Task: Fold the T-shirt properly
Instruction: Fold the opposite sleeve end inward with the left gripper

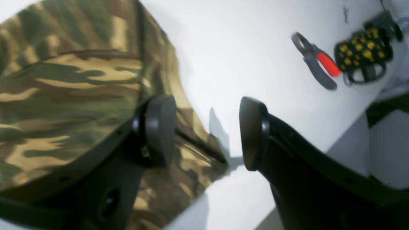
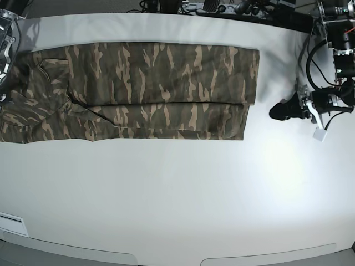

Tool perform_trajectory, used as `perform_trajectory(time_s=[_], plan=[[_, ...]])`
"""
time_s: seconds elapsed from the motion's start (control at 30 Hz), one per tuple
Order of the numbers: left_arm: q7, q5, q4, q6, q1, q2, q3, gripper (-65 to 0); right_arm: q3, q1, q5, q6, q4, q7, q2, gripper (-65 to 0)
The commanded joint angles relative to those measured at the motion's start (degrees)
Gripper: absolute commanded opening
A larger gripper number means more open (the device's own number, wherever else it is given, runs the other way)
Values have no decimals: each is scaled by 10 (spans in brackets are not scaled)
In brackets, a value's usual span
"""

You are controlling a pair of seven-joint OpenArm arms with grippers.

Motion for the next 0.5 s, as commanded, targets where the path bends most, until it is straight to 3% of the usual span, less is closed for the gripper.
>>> perform_trajectory(time_s=[0.0, 0.27, 0.47], plan=[[13, 0, 1, 8, -2, 0, 16, -321, 12, 2, -7, -5, 10, 10, 13, -307], [-13, 51, 10, 27, -5, -1, 78, -321, 42, -40, -8, -5, 10, 9, 13, -307], [-50, 154, 82, 73, -4, -8, 121, -321, 57, -71, -9, -5, 10, 9, 13, -307]])
